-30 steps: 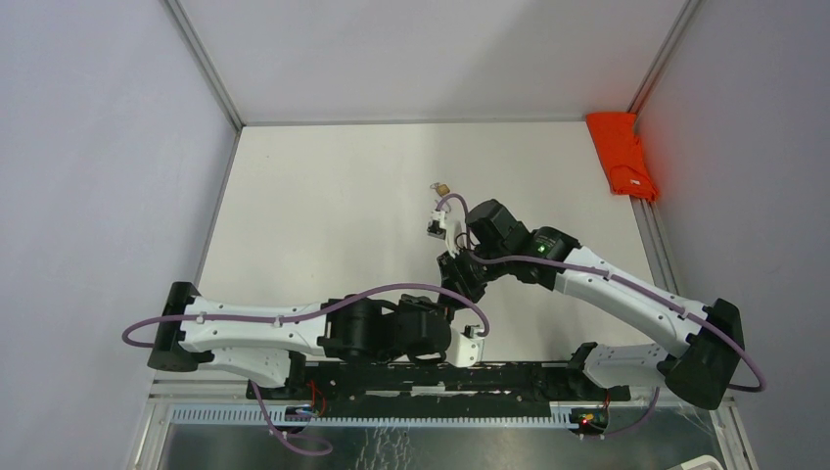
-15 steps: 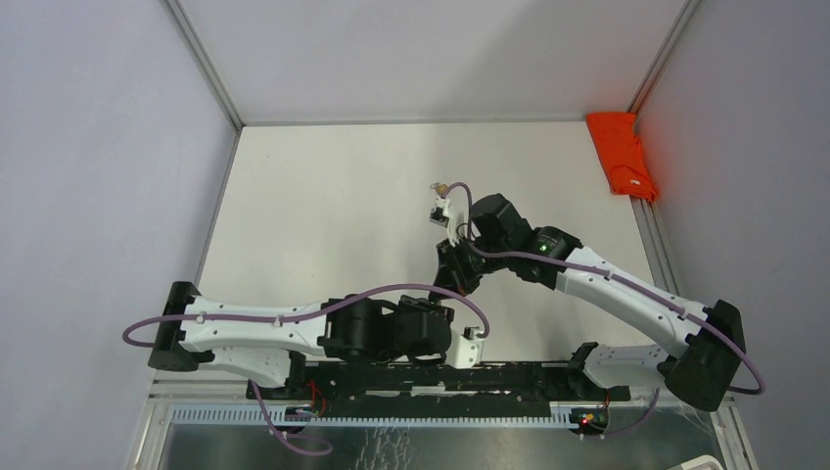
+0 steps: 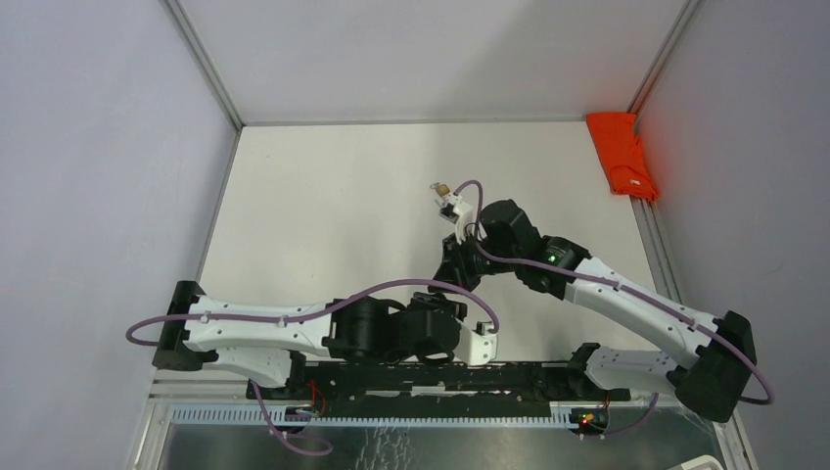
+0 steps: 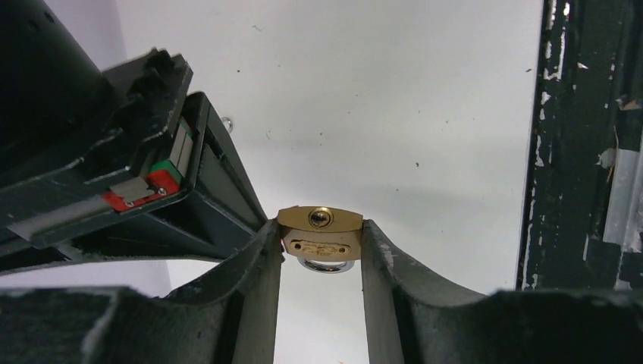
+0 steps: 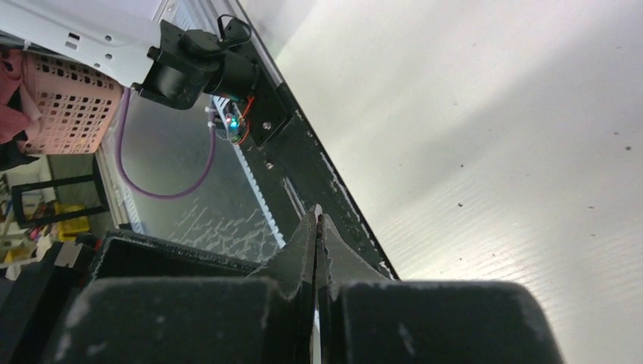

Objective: Unlock with the key

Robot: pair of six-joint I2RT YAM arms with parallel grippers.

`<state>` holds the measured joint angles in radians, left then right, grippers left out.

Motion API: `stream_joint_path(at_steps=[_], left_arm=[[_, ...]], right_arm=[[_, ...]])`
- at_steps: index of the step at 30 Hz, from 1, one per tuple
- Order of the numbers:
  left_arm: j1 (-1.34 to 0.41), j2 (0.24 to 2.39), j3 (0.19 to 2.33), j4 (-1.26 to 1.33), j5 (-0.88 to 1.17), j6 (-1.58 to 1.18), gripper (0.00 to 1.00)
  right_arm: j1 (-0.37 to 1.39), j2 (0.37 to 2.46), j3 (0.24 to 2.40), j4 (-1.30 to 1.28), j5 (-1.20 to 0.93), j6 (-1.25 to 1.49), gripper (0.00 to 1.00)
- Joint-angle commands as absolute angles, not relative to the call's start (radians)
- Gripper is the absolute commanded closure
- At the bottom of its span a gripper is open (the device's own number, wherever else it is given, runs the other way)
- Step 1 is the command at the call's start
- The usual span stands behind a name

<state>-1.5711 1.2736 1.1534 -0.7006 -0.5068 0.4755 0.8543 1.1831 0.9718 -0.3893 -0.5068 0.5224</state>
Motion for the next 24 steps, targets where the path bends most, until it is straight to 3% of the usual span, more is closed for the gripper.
stream_joint_path(at_steps=[1, 10, 18, 24], left_arm=[[-1.571, 1.302, 1.211, -0.647, -0.610, 0.398, 0.98], [-1.481, 1.279, 1.125, -0.514, -0.620, 0.197, 0.98], [-1.394, 1.215, 1.019, -0.296, -0.774, 0.061, 0.98], [-1.393, 1.099, 0.831, 0.097, -0.817, 0.047, 0.98]], right_arm=[[0.845, 1.106, 0.941, -0.351, -0.400, 0.513, 1.00], [0.780, 1.029, 0.818, -0.284, -0.251, 0.471, 1.00], [0.740, 0.955, 0.740, -0.107, -0.157, 0.504, 1.00], [0.712, 0.860, 0.706, 0.051, -0.073, 0.496, 1.00]])
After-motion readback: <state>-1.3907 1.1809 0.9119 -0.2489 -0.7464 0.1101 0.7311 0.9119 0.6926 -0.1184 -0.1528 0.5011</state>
